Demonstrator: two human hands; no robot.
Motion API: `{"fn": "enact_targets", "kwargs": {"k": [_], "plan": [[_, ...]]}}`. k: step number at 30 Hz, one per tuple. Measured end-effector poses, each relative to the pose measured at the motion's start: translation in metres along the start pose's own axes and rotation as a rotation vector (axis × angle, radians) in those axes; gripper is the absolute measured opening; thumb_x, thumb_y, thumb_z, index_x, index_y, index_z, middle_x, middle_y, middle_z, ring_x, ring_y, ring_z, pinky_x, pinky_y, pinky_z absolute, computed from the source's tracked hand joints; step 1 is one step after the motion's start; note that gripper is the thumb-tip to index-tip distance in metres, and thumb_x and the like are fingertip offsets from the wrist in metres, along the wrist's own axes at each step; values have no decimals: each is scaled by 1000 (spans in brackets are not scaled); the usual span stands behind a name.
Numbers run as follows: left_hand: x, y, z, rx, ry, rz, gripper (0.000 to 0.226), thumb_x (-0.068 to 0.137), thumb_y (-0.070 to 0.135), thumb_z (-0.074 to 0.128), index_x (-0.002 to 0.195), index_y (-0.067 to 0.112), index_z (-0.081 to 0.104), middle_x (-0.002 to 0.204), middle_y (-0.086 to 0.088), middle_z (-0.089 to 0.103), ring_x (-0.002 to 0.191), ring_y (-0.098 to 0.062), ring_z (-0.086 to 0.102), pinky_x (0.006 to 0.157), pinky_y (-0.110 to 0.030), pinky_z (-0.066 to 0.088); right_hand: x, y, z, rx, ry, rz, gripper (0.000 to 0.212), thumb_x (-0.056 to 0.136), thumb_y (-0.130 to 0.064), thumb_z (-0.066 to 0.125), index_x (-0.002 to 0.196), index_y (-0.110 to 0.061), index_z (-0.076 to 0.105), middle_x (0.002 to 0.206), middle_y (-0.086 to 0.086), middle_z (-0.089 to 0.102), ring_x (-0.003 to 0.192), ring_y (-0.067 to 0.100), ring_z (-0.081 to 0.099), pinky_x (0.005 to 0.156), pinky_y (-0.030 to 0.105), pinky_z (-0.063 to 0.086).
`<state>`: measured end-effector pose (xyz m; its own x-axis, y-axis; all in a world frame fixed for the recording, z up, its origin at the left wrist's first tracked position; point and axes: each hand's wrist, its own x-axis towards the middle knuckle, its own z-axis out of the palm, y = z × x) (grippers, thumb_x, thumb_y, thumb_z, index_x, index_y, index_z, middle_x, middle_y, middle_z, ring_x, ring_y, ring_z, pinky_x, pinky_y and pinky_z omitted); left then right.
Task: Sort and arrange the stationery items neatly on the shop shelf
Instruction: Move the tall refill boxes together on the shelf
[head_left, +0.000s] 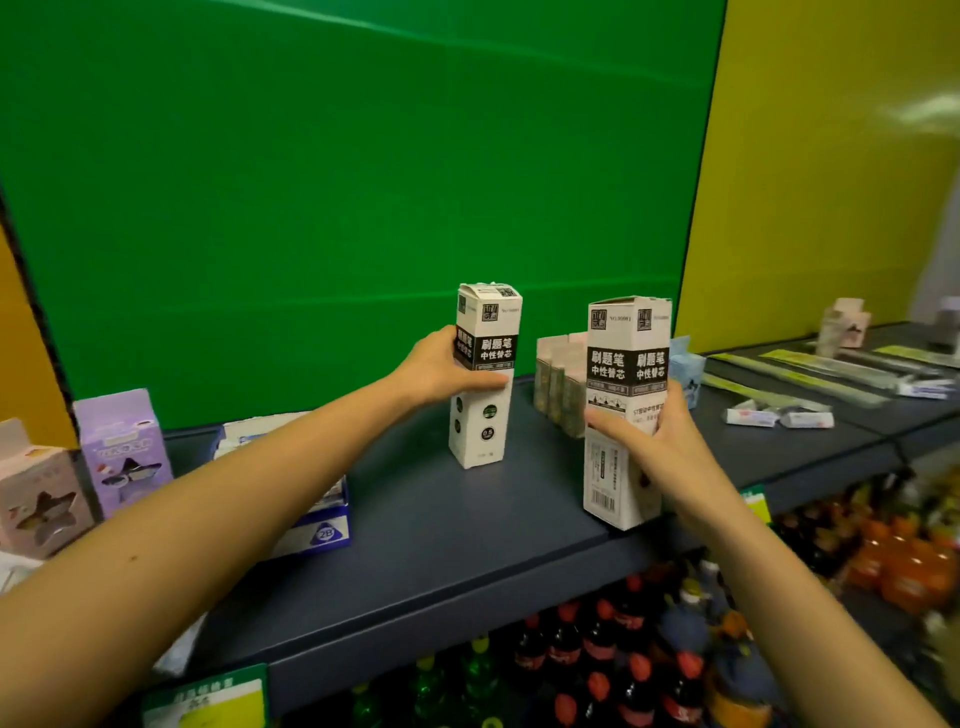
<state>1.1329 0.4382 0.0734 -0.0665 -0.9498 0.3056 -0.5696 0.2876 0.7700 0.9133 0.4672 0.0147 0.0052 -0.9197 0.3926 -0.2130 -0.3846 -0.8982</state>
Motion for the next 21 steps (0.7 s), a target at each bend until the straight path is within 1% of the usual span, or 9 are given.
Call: {"fn": "enact_targets", "kwargs": {"k": [2, 4, 7, 11, 13, 16, 18, 20, 21], "plan": [[2, 2, 2, -12, 30, 25, 53, 69, 17, 78, 115, 11, 53, 119, -6, 63, 105, -21, 60, 94, -34, 48, -2, 2, -13, 7, -6, 16, 58, 77, -36, 70, 124, -30, 37, 118, -15, 59, 112, 13, 56, 100, 43, 44], [2, 9, 2, -59, 32, 61, 56, 69, 17, 78, 118, 12, 51, 120, -4, 63, 107, -20, 60, 94, -34, 48, -6, 0, -26, 40, -20, 40, 56, 78, -38, 67, 125, -28, 38, 116, -17, 58, 112, 10, 55, 97, 37, 42], [0, 29, 7, -144, -61, 117, 59, 69, 17, 77, 121, 13, 51, 121, -1, 63, 108, -16, 61, 98, -36, 47, -11, -3, -47, 68, -27, 40, 70, 71, -54, 65, 130, -28, 37, 122, -16, 56, 113, 2, 53, 96, 34, 41], [-1, 59, 35, -197, -173, 178, 62, 65, 20, 79, 120, 14, 51, 118, 1, 65, 106, -14, 63, 99, -37, 47, -20, 0, -81, -4, 53, 18, 73, 71, -60, 58, 132, -28, 34, 124, -16, 52, 114, 0, 51, 98, 31, 40], [-1, 76, 57, -232, -217, 187, 62, 65, 21, 79, 119, 14, 50, 117, 0, 66, 106, -14, 63, 99, -39, 47, -25, 3, -104, -32, 109, 21, 66, 75, -58, 55, 129, -27, 33, 118, -21, 50, 114, 1, 49, 102, 31, 38], [0, 96, 102, -301, -281, 175, 54, 69, 13, 76, 117, 14, 50, 116, -2, 65, 102, -13, 63, 98, -39, 49, -30, 14, -147, -66, 192, 41, 47, 86, -48, 50, 123, -28, 29, 106, -29, 43, 110, 4, 46, 96, 26, 34], [4, 105, 135, -304, -296, 176, 46, 70, 11, 75, 110, 18, 52, 113, -1, 65, 102, -14, 62, 98, -40, 48, -32, 25, -179, -89, 227, 39, 55, 86, -51, 48, 130, -24, 30, 108, -26, 45, 107, 2, 48, 94, 25, 34], [10, 115, 166, -279, -292, 182, 47, 68, 15, 77, 109, 19, 55, 114, -3, 65, 104, -19, 62, 98, -44, 48, -31, 38, -212, -125, 246, 19, 68, 81, -59, 47, 136, -24, 29, 122, -14, 49, 111, 1, 49, 94, 25, 37], [14, 120, 181, -263, -297, 185, 50, 67, 17, 78, 112, 17, 56, 114, -4, 66, 105, -21, 63, 97, -44, 49, -31, 46, -229, -142, 252, 14, 68, 80, -60, 46, 136, -25, 30, 127, -8, 49, 110, 2, 49, 94, 26, 40]]}}
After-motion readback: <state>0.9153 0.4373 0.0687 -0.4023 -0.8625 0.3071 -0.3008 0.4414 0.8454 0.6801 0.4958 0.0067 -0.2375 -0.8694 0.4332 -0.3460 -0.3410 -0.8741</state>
